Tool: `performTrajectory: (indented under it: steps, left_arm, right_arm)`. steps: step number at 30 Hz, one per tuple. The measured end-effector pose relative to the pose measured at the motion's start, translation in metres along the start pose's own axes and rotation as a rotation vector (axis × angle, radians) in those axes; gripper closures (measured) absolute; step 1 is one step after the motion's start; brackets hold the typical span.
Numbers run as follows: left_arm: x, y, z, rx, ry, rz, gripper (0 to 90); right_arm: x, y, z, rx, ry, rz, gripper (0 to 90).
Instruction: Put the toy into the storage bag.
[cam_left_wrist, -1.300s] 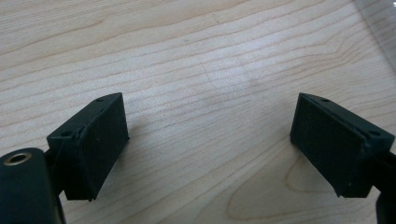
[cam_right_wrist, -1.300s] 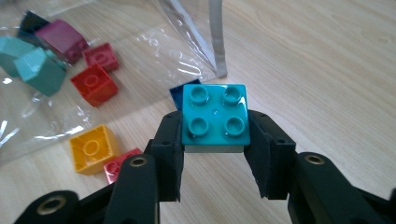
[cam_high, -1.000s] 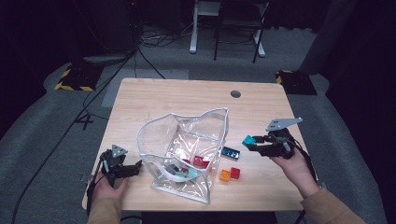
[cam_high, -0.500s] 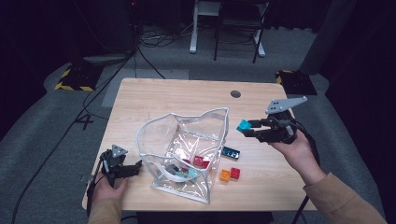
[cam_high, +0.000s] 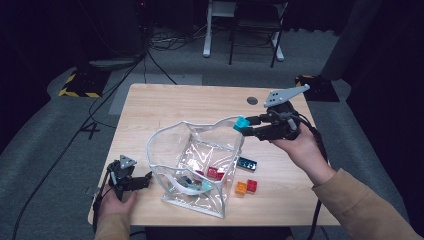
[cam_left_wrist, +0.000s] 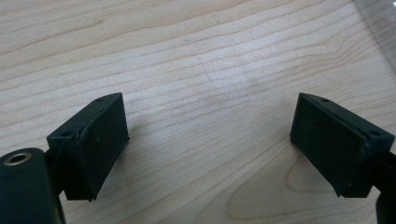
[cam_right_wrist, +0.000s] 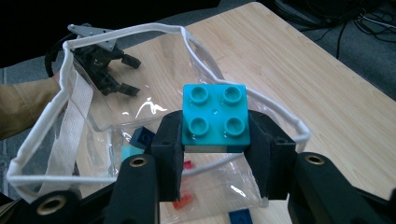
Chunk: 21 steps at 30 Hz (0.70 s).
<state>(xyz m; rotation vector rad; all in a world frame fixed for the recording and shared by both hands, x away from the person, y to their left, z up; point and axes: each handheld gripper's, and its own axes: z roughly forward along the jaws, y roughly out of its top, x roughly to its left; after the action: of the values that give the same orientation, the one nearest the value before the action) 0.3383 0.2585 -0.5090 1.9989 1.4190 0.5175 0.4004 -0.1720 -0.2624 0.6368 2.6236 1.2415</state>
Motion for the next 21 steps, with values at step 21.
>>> performTrajectory:
  steps: [21]
  left_arm:
    - [0.000, 0.000, 0.000, -0.002, 0.001, -0.003, 11.6]
  right_arm:
    - [0.032, 0.044, 0.072, 0.114, 0.071, -0.085, 58.6]
